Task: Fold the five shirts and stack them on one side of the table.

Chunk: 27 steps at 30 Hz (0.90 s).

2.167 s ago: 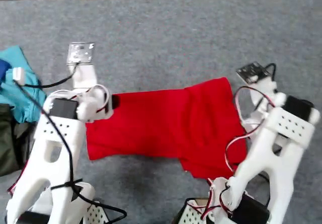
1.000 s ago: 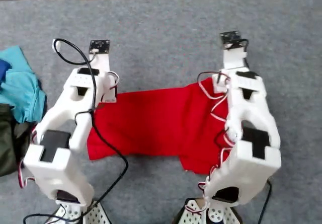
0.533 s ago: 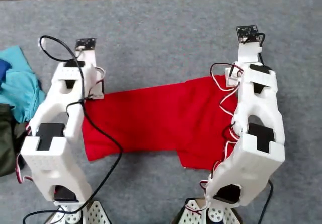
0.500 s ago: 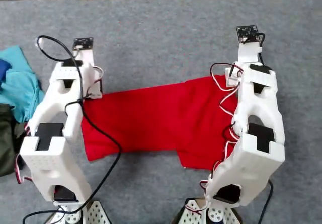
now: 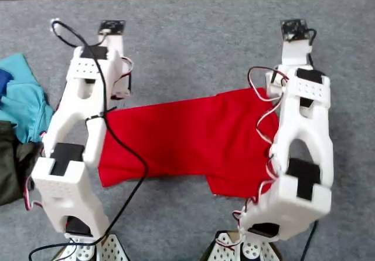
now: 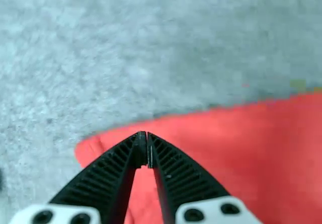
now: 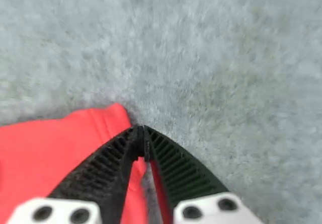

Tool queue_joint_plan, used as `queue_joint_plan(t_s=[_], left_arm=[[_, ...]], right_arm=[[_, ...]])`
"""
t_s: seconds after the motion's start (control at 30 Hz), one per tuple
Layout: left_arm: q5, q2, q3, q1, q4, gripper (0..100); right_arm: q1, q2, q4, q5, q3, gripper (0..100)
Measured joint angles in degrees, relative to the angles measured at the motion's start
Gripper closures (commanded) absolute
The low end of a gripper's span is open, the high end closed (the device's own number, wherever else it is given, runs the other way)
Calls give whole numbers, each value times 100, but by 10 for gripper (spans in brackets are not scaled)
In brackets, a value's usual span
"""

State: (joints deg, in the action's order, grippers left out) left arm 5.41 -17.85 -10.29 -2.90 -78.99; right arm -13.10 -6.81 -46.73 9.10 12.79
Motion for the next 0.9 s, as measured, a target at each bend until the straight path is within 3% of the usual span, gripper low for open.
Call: queue_joint_plan(t_s=[0.17,0.33,0.43,0.63,0.9], left_arm=[[0,0,-53,-369,-826,980],[246,0,677,-580,-949,975],[290,-9,1196,-677,-949,942],[35,255,1723,-668,-905,751],[-97,958,2725,-580,-167,748]], right_arm=[[185,633,-448,0,0,993],[246,721,-651,0,0,993],[229,721,-651,0,0,993],[229,721,-651,0,0,993],[229,721,-651,0,0,993]])
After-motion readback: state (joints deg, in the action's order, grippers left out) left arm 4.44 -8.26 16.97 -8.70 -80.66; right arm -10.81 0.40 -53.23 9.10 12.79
